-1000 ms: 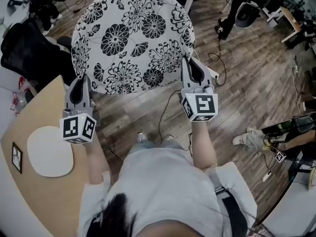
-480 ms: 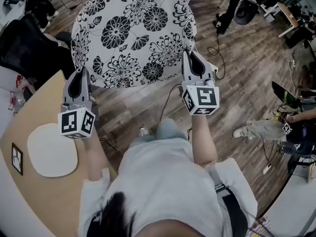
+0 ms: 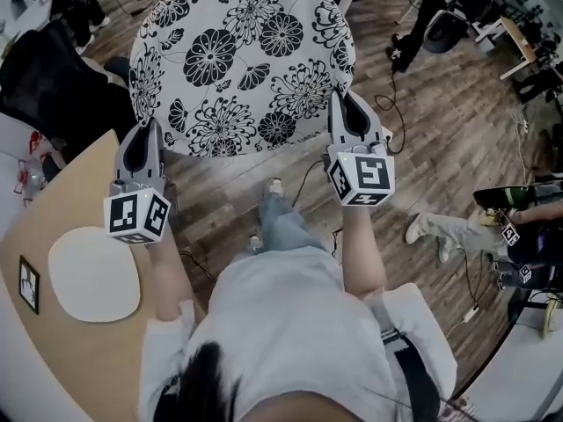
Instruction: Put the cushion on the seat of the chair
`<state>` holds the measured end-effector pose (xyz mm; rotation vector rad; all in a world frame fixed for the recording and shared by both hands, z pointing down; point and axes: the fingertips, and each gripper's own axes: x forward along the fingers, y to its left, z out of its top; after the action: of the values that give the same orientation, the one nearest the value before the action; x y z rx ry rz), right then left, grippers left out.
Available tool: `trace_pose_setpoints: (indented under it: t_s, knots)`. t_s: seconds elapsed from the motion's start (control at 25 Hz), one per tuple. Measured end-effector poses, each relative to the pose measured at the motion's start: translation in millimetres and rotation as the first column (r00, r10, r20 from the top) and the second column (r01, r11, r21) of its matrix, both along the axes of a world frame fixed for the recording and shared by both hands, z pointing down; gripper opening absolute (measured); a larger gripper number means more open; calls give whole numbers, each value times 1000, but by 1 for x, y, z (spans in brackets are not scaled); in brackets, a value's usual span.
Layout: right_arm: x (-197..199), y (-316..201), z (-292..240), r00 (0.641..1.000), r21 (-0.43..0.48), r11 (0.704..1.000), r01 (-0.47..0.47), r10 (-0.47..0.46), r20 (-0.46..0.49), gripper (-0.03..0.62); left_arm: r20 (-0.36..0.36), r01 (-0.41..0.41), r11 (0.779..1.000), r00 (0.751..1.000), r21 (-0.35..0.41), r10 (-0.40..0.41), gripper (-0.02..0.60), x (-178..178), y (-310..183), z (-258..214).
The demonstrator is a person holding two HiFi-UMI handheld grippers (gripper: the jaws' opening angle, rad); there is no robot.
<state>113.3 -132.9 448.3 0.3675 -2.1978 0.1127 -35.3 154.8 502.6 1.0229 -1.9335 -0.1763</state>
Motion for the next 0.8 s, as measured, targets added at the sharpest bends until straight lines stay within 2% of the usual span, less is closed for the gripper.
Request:
trace_pose_setpoints:
  t_s: [0.2,0.36,0.8]
  knots:
    - [2,6,-9,1000,28,999,-19,20,-17,28,-27,-14,1000,1000,26,15,21,-2,2,4]
    - [1,6,-6,1000,28,999,-22,22,-10,28,-21,-15,999,1000,30,16,21,-4,1,6]
    - [2,1,1,1000,-17,1000,4,-4,16,28,1,1,1000,1000,-14,-1,21,4,-1,-5]
